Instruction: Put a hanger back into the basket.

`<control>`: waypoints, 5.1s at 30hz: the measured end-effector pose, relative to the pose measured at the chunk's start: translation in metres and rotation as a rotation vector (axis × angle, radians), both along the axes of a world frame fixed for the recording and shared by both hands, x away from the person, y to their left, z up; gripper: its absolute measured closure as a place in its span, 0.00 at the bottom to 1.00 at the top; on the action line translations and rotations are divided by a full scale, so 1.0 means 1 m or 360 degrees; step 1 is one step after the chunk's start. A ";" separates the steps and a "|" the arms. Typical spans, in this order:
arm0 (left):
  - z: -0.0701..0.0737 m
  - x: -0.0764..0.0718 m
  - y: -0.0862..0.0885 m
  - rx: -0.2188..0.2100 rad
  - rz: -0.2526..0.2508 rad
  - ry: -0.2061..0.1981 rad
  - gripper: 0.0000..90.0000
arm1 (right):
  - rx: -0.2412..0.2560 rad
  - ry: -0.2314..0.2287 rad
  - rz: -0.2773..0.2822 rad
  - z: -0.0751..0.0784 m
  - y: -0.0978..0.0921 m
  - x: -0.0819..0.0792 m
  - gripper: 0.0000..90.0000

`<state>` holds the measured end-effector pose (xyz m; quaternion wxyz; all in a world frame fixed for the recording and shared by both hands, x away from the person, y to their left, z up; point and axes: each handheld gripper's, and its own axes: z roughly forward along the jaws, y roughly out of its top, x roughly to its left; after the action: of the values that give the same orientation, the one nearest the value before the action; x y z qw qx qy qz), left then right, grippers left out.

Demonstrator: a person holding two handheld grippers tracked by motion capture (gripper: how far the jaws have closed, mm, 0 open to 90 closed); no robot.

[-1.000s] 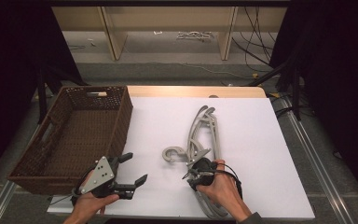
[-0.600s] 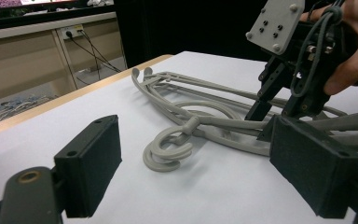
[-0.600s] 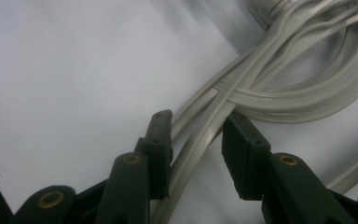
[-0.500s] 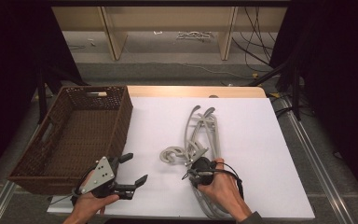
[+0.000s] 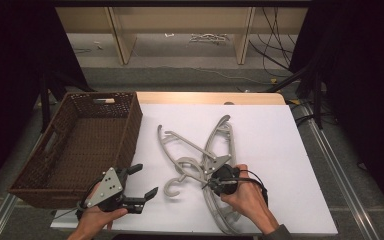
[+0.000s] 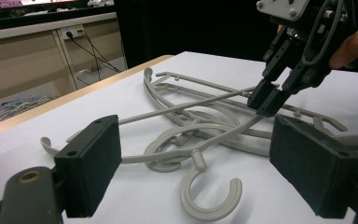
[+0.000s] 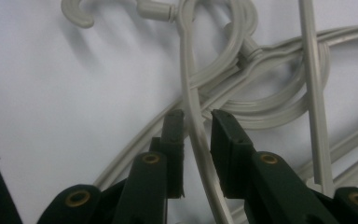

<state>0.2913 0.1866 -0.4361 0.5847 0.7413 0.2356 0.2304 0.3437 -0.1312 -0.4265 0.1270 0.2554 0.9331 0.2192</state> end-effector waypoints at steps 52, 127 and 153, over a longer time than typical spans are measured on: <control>-0.011 0.079 -0.081 0.0948 -0.0062 0.0198 0.39 | -0.0164 -0.0107 0.0582 0.031 -0.023 -0.004 0.91; 0.121 0.117 -0.067 0.0543 -0.0160 0.0345 0.88 | 0.0616 -0.0564 -0.0241 0.041 -0.071 -0.020 0.33; 0.177 0.119 0.023 0.0444 0.0121 0.0225 0.89 | 0.0613 -0.0471 -0.0247 0.009 -0.070 -0.035 0.29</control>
<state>0.4104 0.2096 -0.2591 0.4488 0.8203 0.2698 0.2300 0.3090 -0.2015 -0.4175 0.2276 0.3108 0.8229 0.4176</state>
